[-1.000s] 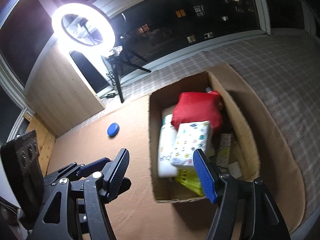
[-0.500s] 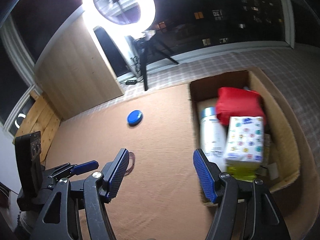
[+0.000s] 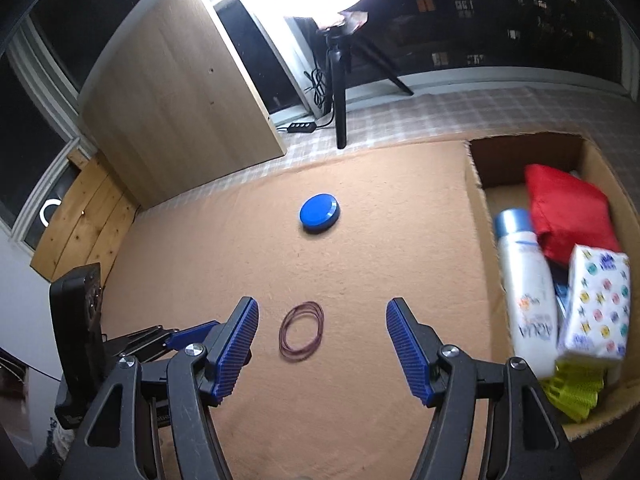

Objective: Organize objects
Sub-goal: 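Move the left tool to the blue round tin and close on it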

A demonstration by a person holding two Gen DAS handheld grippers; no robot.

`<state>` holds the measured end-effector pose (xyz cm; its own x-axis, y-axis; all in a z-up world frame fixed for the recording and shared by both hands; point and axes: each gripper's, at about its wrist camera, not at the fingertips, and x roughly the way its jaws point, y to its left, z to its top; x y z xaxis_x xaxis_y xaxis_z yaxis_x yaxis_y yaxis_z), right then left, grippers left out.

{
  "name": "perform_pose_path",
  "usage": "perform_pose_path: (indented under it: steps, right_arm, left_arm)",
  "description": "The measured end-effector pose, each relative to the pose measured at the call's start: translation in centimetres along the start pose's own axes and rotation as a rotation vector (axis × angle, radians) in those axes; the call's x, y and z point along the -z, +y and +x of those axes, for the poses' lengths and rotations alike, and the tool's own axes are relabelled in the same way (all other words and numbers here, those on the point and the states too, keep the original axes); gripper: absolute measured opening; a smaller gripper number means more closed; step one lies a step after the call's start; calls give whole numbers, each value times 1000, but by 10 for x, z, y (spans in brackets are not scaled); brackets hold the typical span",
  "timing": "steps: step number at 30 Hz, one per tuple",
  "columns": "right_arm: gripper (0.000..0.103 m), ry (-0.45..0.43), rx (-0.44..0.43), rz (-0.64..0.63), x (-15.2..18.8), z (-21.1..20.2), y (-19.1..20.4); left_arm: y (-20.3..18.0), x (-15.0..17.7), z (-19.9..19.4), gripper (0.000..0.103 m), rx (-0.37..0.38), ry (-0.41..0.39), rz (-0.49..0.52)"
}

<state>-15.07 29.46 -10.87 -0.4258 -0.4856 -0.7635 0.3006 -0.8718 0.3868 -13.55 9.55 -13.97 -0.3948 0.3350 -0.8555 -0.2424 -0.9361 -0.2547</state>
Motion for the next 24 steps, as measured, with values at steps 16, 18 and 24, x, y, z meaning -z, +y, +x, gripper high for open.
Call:
perform_pose_path:
  steps: [16, 18, 24]
  right_arm:
    - [63, 90, -19, 94, 27, 6, -18]
    - [63, 91, -18, 97, 32, 1, -19]
    - [63, 107, -24, 120, 49, -14, -27]
  left_arm:
    - [7, -102, 45, 55, -19, -7, -40]
    - [4, -116, 59, 55, -38, -2, -34]
    - [-2, -149, 96, 59, -81, 19, -28]
